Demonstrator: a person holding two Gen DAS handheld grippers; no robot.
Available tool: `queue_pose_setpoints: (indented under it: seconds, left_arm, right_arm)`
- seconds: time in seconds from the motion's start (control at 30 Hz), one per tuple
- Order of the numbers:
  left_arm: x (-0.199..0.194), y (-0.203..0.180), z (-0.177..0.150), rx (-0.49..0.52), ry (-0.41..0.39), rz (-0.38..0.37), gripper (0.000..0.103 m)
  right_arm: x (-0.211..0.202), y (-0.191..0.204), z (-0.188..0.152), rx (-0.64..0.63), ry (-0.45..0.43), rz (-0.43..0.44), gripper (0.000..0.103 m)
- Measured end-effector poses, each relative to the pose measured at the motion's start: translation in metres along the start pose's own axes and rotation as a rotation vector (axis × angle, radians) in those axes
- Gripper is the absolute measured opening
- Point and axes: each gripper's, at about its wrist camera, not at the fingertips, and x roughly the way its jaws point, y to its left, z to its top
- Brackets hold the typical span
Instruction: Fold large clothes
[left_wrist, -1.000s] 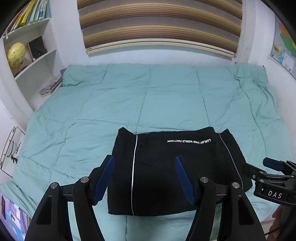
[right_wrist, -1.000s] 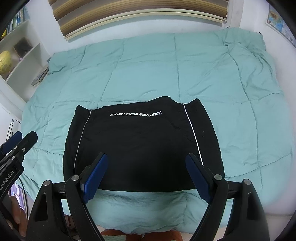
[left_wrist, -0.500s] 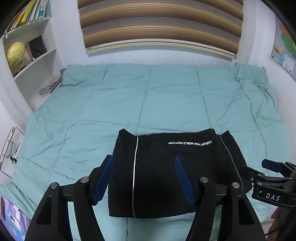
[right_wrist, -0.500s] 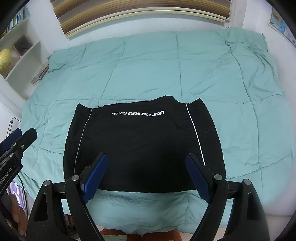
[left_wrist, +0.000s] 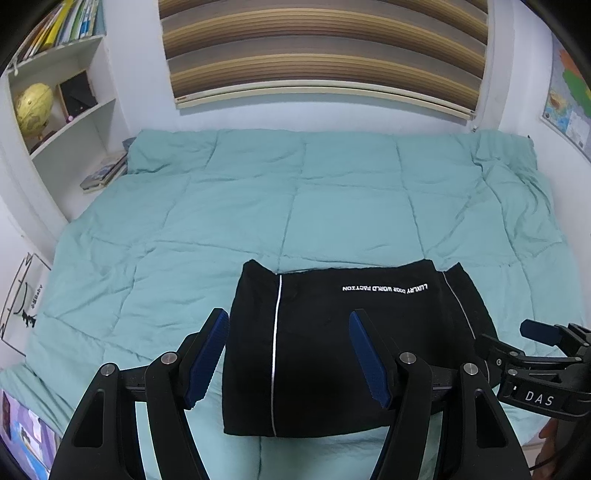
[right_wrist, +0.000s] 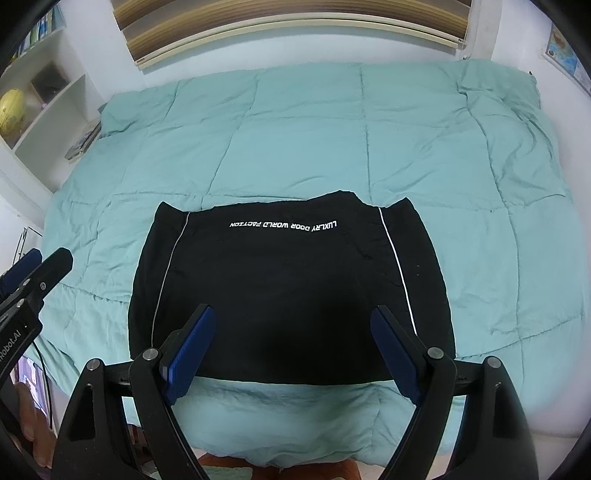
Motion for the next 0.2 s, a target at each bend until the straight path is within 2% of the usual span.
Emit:
queue_pose_setpoints:
  seconds: [0.1, 0.2]
  left_arm:
    - [-0.0037, 0.0003, 0.0007, 0.017, -0.046, 0.041, 0.069]
    - [0.0005, -0.0002, 0.003, 0.032, -0.033, 0.047, 0.069]
  right_arm:
    - [0.001, 0.0009, 0.0005, 0.0, 0.0, -0.002, 0.087]
    - [0.0018, 0.0017, 0.0001, 0.0, -0.002, -0.006, 0.087]
